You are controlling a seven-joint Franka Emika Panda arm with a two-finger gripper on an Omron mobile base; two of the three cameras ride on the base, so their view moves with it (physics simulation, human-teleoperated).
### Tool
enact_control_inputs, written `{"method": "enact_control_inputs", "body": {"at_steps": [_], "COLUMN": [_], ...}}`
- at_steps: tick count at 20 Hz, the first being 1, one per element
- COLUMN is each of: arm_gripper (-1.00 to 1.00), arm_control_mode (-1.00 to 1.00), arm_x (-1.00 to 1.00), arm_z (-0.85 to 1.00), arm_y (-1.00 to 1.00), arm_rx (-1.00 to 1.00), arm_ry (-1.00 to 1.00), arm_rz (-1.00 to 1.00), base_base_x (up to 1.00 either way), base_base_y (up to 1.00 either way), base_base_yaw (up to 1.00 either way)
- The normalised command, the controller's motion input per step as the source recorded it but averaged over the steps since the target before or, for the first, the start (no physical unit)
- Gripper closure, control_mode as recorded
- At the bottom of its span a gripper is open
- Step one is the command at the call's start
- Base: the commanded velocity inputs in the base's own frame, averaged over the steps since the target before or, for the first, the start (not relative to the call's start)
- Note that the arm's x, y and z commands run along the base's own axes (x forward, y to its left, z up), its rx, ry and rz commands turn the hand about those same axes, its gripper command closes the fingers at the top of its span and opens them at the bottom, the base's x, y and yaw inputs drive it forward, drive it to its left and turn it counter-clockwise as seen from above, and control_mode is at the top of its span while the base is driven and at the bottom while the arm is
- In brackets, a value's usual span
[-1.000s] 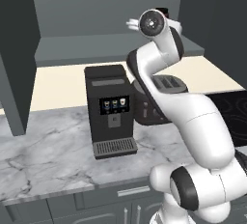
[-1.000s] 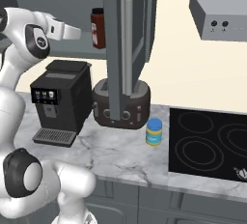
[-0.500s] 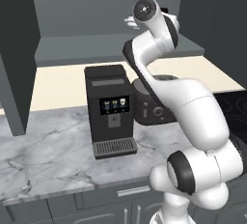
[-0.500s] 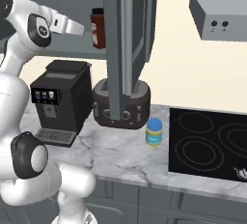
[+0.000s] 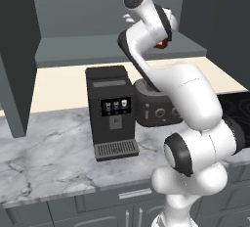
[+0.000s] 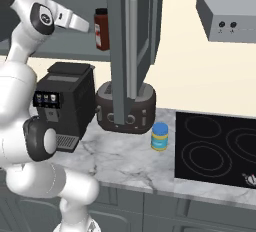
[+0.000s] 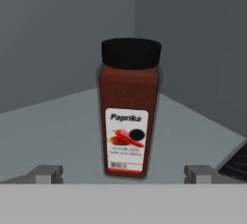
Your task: Collect the paprika, mayonnaise, and shaker from the cabinet and place them next to the stove.
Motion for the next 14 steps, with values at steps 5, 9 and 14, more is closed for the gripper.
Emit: {"method": "enact_control_inputs", "body": {"at_steps": [5, 9, 14], "arm_gripper": [-1.0, -1.0, -1.0], "arm_control_mode": [-1.0, -1.0, -1.0], "arm_x": [0.18, 0.02, 0.0], "arm_z": [0.0, -0.03, -0.01], "arm_y": [-0.01, -0.22, -0.31], "arm_rx": [0.0, 0.0, 0.0], "arm_ry": [0.02, 0.0, 0.0], "arm_rz": [-0.02, 0.0, 0.0], "base_base_x": [0.0, 0.0, 0.0], "base_base_y": [0.0, 0.0, 0.0], "base_base_yaw": [0.0, 0.0, 0.0]}}
